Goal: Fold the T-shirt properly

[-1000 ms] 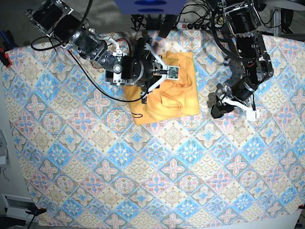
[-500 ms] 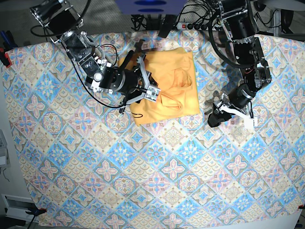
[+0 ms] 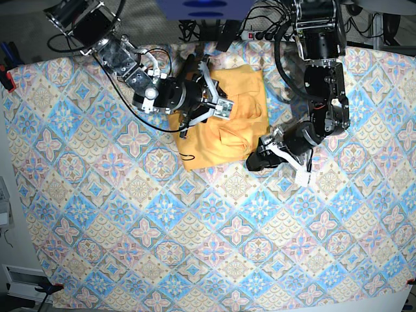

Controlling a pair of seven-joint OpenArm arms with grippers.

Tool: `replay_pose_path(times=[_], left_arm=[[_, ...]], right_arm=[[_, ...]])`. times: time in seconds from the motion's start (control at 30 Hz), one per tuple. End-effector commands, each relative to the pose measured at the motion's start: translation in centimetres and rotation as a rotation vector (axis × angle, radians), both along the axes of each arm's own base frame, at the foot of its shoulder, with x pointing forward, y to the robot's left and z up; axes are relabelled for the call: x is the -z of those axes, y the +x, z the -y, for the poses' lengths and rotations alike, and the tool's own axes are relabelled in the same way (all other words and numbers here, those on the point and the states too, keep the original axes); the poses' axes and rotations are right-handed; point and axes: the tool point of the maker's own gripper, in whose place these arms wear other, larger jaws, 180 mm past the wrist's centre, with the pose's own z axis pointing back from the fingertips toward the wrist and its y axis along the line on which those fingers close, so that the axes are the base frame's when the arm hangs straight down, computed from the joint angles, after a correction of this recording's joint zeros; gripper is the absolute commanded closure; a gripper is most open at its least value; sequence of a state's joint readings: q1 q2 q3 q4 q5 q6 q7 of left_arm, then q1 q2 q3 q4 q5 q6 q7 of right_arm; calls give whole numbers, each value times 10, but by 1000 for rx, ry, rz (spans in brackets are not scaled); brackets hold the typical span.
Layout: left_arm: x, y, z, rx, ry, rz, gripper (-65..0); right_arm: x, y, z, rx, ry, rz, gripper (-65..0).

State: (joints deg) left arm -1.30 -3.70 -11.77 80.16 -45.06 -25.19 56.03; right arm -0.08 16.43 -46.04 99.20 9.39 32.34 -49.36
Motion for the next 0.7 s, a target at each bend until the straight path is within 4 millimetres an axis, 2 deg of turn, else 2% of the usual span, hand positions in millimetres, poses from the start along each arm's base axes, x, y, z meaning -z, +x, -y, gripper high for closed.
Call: replay_pose_path(times=[0.0,0.13,0.23,0.37,0.5,0.67], left_arm=[[-15,11,-4,-10,-2,53,-366],[-13,8,-3,1,0,41,-490],[-14,2,1,45,14,19,-540],[-30,-4,3,74,47,59,-538],[-28,-5,6,105,67,56,-538],[-18,-17,32,228,96,36,-538]], right_arm=[[-10,3,-8,-3,43,13,-128],[-9,4,-7,-2,40,14,-128],[-6,6,-3,-4,13,34,-128],[-1,11,2,-6,-34,67,-128],[5,10,5,-3,-49,54,-128],[6,10,5,-2,-50,55,-128]])
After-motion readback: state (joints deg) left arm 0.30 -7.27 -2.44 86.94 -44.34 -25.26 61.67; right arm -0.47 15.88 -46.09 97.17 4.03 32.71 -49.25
